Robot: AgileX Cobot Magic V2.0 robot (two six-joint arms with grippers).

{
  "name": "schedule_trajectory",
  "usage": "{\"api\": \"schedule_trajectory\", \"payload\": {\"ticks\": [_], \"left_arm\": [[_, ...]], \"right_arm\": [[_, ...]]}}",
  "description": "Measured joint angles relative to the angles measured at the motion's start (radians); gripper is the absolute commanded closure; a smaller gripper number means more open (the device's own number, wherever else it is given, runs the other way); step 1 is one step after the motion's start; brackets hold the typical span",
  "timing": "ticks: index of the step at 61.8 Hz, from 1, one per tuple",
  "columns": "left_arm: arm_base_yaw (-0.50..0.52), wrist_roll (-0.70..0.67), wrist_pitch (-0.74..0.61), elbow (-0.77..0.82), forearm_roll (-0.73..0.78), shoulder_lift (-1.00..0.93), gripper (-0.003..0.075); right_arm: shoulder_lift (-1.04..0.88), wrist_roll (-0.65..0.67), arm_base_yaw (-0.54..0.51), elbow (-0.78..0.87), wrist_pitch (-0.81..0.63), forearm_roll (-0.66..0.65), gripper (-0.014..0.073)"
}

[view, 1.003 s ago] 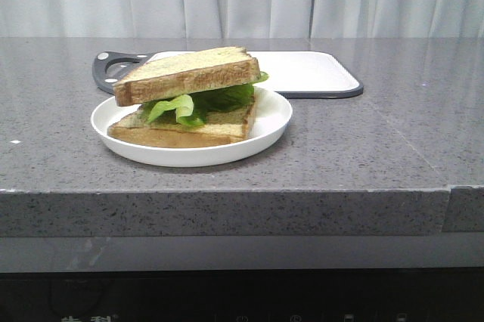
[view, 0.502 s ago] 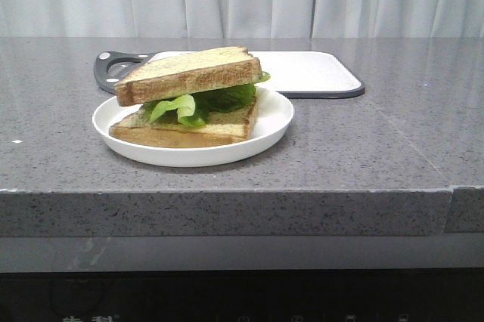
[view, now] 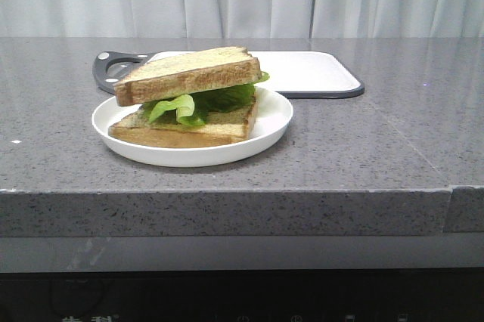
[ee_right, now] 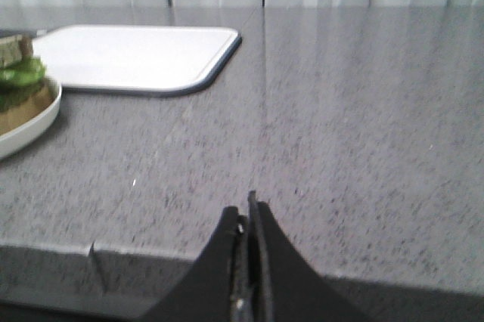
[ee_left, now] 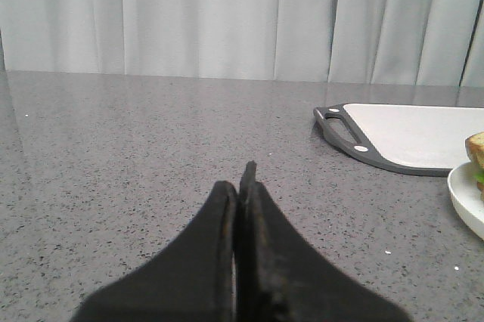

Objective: Left arm grabs bread, right arm adds lettuce

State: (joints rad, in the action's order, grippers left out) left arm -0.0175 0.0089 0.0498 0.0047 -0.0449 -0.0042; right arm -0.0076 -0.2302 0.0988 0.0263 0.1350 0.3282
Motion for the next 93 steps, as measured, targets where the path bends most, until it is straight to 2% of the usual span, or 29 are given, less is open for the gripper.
{"api": "schedule_trajectory", "payload": {"ticks": [13,19,57,93], "left_arm": [[0.000,0.000,0.000,0.000,0.000,0.000,0.0741],[0.000,0.000,0.000,0.000,0.000,0.000,0.0741],[0.000,0.000,0.000,0.000,0.000,0.000,0.0741],[0.000,0.000,0.000,0.000,0.000,0.000,0.0741]], "right_arm": [[0.000,0.236,0.000,0.000,-0.091,-0.194,0.0661],[-0.002,0.288,0.000,0.000,-0.097,-0.236,0.0661],[-0.002,0.372,-0.034,0.000,-0.102,-0.300,0.0661],[-0.002,0.374,-0.039,0.000,-0.102,-0.309,0.0661]]}}
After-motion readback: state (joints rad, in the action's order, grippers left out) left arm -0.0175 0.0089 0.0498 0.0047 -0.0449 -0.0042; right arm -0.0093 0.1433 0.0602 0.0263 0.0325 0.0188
